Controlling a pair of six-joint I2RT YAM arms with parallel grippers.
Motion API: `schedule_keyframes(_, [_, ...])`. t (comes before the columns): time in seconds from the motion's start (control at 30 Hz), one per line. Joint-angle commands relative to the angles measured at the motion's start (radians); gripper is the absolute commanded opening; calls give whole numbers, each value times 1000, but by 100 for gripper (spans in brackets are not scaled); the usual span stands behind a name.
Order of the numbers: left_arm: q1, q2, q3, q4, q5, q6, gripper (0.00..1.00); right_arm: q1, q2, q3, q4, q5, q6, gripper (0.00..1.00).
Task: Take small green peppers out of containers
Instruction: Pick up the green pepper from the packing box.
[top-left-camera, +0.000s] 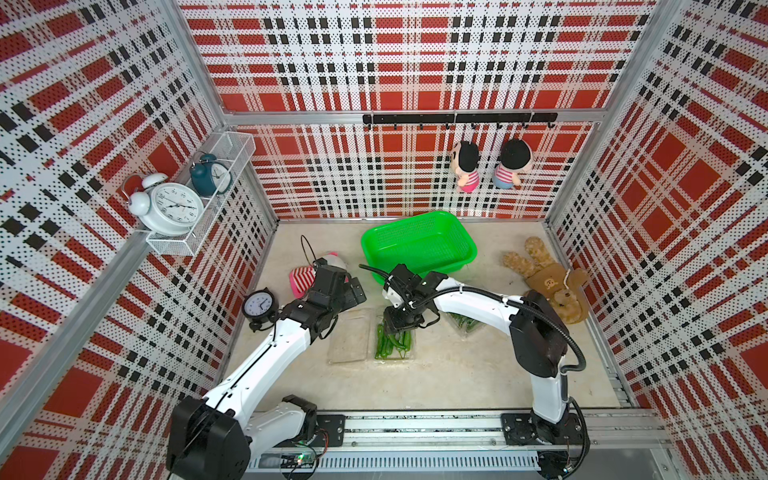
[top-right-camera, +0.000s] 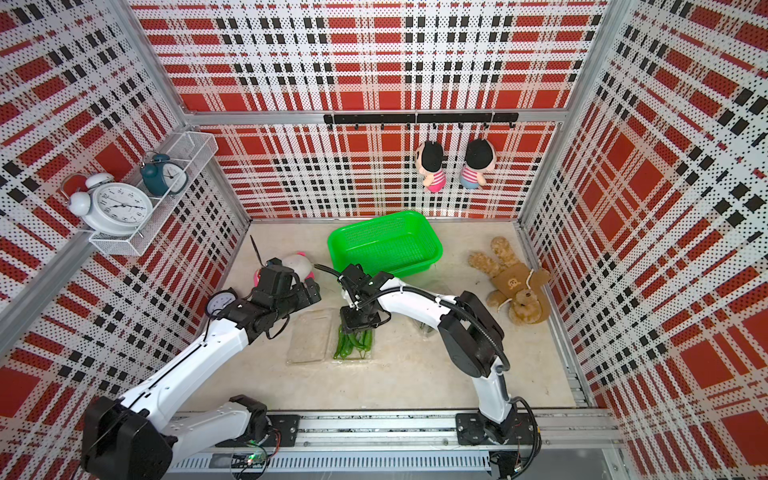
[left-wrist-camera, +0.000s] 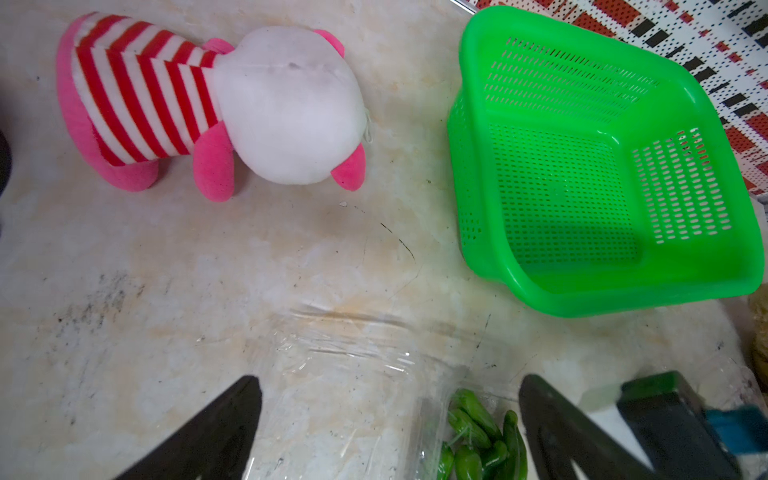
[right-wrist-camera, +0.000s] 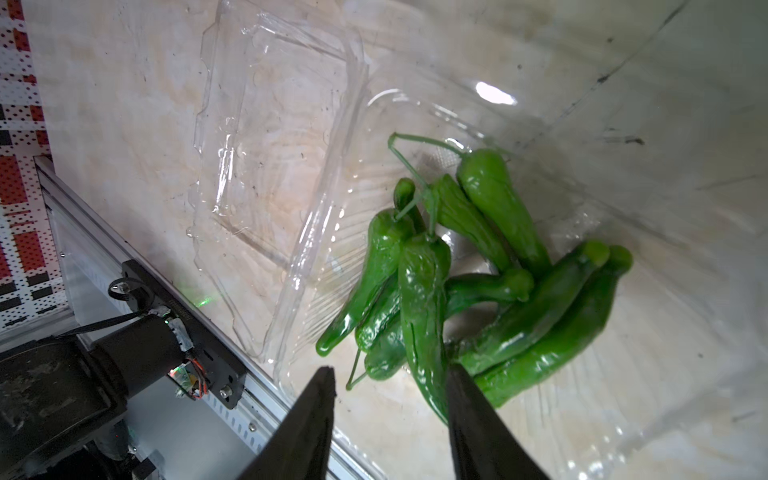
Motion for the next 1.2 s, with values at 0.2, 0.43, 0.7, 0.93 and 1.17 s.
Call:
schedule_keyframes(0.2, [26, -42, -25, 2, 21, 1, 100, 7, 40, -46, 35, -12, -22, 41])
schedule_keyframes(0.43, [26, -43, -43, 19, 32, -13, 100, 14, 65, -44, 41, -13, -25, 39])
schedule_keyframes(0.7, [26, -45, -48, 19, 34, -12, 100, 18, 72, -45, 40, 8, -2, 20])
schedule_keyframes(0.93, [27, -49, -46, 21, 28, -12, 100, 19, -65, -91, 42, 7, 45, 9])
schedule_keyframes(1.17, [29, -28, -38, 35, 36, -4, 100, 17, -171, -63, -20, 12, 62, 8])
